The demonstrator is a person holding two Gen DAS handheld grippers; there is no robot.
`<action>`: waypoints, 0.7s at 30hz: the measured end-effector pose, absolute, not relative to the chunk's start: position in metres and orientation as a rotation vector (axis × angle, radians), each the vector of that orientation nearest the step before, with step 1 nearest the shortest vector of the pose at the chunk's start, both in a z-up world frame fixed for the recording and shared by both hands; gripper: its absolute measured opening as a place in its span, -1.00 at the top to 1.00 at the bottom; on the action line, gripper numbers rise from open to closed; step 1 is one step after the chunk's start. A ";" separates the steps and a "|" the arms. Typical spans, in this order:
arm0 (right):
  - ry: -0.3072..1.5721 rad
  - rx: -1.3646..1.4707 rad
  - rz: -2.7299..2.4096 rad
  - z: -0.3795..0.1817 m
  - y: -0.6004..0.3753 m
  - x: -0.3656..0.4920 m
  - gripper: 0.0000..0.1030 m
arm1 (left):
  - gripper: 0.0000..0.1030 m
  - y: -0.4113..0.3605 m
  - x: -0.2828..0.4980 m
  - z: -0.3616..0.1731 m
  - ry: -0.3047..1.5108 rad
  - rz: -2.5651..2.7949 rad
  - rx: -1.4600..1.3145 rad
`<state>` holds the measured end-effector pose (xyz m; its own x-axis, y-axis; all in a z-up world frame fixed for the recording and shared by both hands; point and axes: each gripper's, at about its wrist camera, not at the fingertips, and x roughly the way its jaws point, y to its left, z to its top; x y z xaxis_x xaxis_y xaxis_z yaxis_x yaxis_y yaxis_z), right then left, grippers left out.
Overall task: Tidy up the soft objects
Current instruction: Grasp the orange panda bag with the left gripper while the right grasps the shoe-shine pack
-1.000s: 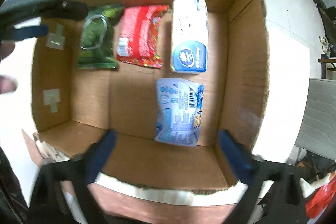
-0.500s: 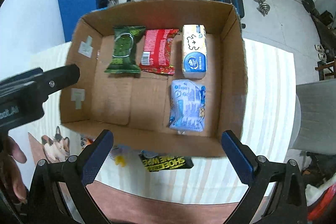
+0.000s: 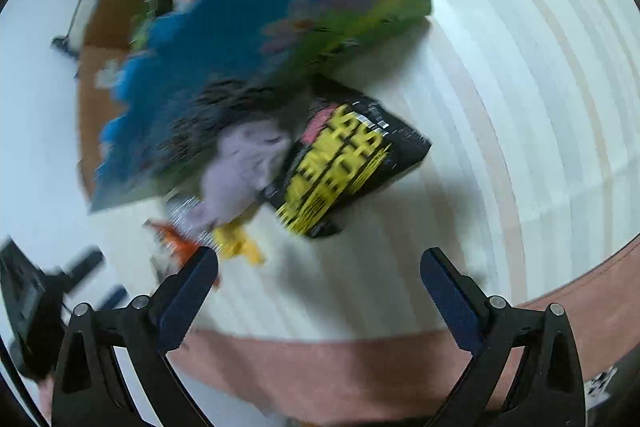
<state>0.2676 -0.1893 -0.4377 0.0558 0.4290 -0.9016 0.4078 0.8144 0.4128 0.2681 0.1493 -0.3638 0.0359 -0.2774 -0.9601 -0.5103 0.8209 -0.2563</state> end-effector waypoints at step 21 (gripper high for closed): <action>1.593 0.239 -0.039 -0.438 -0.177 0.274 -0.36 | -0.52 0.135 0.280 -0.434 1.662 0.166 -0.694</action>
<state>0.2741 -0.1772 -0.4382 -0.0177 0.1287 -0.9915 0.1769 0.9764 0.1236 0.2798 0.1347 -0.4344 -0.0535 -0.3460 -0.9367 -0.5248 0.8078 -0.2684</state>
